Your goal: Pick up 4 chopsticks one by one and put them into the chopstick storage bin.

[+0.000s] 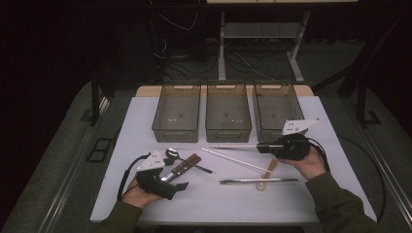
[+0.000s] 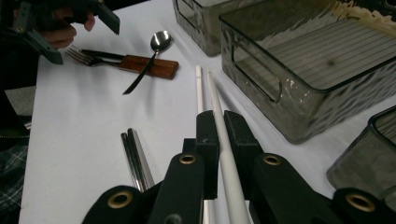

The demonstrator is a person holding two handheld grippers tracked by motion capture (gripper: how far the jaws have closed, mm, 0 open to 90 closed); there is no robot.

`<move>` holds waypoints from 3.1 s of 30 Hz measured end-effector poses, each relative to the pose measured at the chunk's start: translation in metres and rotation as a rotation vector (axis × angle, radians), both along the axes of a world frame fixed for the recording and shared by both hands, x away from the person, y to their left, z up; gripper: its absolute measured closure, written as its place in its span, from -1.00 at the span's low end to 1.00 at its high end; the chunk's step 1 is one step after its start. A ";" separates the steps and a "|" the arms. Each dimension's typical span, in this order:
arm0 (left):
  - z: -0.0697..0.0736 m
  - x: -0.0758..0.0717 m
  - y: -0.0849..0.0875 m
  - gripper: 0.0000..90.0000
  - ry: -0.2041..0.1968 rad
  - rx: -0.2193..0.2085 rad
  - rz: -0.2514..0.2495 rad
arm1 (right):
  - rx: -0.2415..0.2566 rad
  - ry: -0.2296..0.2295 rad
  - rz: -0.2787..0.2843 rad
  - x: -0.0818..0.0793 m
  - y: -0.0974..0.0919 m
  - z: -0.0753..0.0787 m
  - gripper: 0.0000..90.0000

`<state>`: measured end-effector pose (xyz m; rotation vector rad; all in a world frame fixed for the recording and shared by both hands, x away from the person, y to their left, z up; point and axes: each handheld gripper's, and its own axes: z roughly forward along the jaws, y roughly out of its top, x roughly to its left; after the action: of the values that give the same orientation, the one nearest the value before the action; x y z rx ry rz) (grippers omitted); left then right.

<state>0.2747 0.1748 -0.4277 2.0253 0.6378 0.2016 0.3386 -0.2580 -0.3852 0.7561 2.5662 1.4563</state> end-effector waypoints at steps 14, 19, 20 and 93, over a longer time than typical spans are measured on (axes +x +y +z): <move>-0.001 0.000 0.000 -0.98 0.004 -0.004 0.008 | 0.092 -0.017 0.003 0.002 0.004 0.020 0.90; -0.002 0.000 0.000 -0.98 0.006 -0.008 0.013 | 0.110 -0.037 0.003 0.007 0.012 0.030 0.90; -0.001 0.000 0.000 -0.98 0.006 -0.008 0.015 | 0.113 -0.044 0.004 0.009 0.014 0.032 0.90; 0.000 0.000 0.000 -1.00 -0.016 -0.022 0.018 | -0.105 -0.028 -0.242 0.158 0.232 0.027 0.90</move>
<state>0.2749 0.1753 -0.4282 1.9953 0.6458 0.2208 0.4964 -0.0257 -0.3585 0.9829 2.4078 1.2412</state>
